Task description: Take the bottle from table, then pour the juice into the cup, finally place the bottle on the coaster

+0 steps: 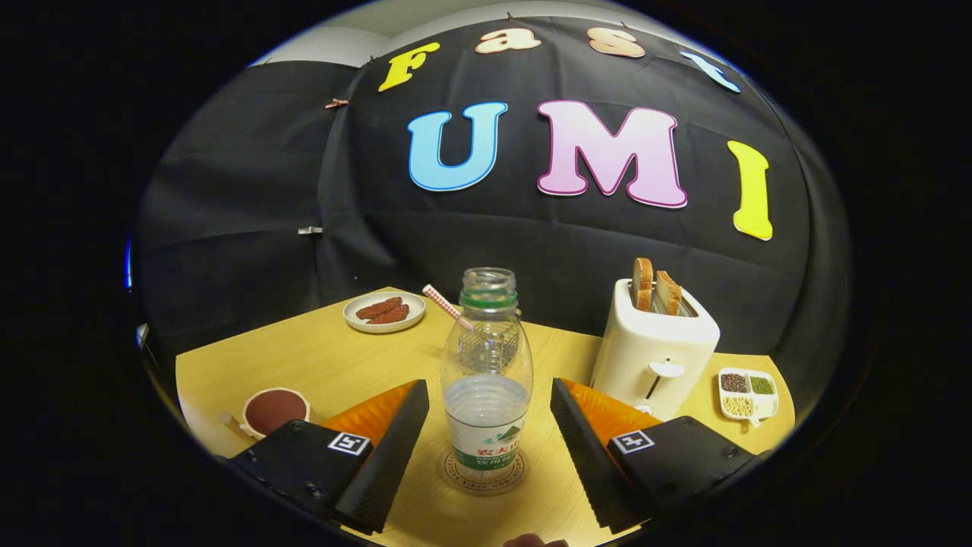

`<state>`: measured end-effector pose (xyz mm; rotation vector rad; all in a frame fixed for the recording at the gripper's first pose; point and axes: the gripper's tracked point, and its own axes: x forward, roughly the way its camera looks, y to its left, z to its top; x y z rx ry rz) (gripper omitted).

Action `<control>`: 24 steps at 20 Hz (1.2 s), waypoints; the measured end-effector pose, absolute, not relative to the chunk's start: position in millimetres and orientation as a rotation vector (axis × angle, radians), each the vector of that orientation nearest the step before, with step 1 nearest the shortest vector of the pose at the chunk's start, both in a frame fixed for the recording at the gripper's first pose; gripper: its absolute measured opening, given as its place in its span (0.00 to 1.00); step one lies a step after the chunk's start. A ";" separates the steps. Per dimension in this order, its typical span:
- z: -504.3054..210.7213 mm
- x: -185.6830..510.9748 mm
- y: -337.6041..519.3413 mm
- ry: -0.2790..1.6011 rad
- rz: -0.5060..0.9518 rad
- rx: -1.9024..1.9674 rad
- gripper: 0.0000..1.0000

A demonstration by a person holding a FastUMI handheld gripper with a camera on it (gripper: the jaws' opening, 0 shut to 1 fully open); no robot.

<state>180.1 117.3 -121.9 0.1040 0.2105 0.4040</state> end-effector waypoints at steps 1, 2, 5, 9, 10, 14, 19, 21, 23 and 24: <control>-113.1 176.3 113.9 0.197 0.400 0.095 0.99; -101.8 171.3 108.6 0.177 0.392 0.089 0.99; -59.5 156.4 88.6 0.130 0.356 0.090 0.98; 7.0 132.4 41.3 0.045 0.229 0.051 0.97; 20.4 123.6 29.4 0.037 0.194 0.040 0.97; 64.5 71.9 -12.3 0.054 0.055 0.063 0.97; 83.9 -0.6 -56.1 0.072 -0.101 0.059 0.97; 87.1 -29.2 -63.1 0.076 -0.126 0.078 0.97; 83.7 -56.4 -70.0 0.078 -0.149 0.088 0.97; 81.3 -68.4 -69.6 0.078 -0.146 0.091 0.97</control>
